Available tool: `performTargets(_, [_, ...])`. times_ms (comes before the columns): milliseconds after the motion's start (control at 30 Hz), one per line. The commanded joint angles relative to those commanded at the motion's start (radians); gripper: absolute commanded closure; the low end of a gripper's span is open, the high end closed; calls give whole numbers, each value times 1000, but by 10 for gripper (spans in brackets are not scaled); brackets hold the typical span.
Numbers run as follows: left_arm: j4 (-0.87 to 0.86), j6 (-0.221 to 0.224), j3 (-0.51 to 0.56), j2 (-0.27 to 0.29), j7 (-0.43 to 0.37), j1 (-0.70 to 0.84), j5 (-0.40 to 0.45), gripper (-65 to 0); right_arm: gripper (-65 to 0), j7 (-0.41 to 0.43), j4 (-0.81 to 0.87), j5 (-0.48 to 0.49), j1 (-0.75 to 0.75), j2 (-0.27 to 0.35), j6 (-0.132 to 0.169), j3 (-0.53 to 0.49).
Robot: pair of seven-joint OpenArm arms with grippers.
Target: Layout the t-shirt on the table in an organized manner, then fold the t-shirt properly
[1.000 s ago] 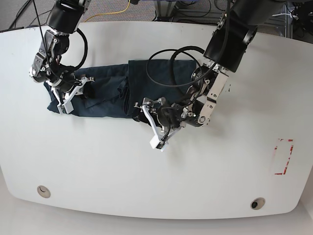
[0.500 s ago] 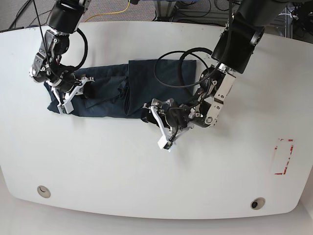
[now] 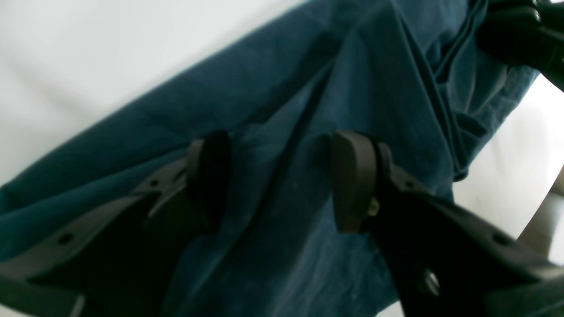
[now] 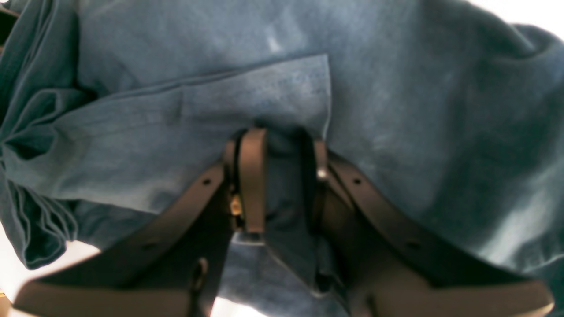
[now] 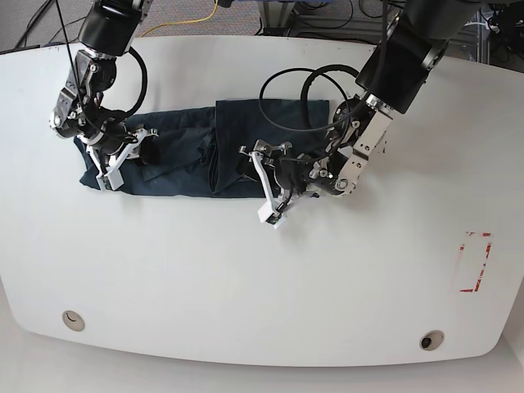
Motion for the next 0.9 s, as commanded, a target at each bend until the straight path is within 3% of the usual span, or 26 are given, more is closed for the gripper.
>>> performTargets(167, [-2,-63,2,0,0,18,2,-324,-140,0,0,0,0,0,0,0])
performTargets(233, [-2,-80,2,0,0,18,2,-279,-140,0,0,0,0,0,0,0])
performTargets(367, [-5,-84,2,0,-2,18,3,-128,-140,0,0,0,0,0,0,0])
performTargets(467, [-5,-86,0,3,-3,17,5,-67,-140,0,0,0,0,0,0,0])
performTargets(900, [-86,-83,-2,26,-11,-41,6,-33,-140,0,0,0,0,0,0,0])
